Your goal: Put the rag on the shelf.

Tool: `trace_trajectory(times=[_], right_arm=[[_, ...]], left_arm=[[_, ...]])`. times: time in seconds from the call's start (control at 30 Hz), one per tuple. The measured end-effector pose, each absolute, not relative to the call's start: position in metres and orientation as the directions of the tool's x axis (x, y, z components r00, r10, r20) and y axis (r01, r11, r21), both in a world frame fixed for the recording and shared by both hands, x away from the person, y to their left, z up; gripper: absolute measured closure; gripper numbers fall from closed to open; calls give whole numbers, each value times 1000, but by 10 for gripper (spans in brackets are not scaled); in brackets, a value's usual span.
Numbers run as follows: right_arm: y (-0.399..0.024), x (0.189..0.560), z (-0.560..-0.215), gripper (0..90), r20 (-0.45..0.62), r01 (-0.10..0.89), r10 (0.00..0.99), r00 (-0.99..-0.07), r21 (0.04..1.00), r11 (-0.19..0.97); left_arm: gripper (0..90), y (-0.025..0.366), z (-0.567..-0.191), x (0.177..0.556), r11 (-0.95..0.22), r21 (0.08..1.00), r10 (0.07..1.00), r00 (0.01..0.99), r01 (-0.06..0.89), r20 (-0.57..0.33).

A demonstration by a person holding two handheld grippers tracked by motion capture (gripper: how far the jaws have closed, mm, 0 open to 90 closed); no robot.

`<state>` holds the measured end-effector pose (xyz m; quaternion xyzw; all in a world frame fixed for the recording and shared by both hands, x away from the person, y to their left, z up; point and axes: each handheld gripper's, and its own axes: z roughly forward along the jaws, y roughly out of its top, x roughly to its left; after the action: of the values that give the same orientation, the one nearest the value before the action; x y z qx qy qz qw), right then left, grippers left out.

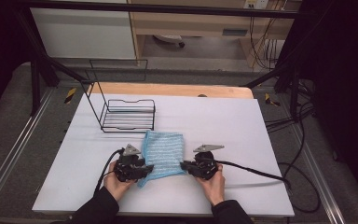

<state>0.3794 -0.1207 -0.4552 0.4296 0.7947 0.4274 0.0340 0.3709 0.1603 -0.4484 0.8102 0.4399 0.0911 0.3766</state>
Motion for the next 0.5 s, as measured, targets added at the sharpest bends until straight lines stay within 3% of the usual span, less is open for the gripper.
trace_trajectory(times=[0.17,0.5], right_arm=[[-121,380,-455,792,314,653,710,-630,709,266],[-118,380,-460,748,320,652,705,-633,712,262]], left_arm=[[615,168,-449,376,-273,684,791,563,676,-241],[790,162,-451,375,-269,684,797,555,678,-237]])
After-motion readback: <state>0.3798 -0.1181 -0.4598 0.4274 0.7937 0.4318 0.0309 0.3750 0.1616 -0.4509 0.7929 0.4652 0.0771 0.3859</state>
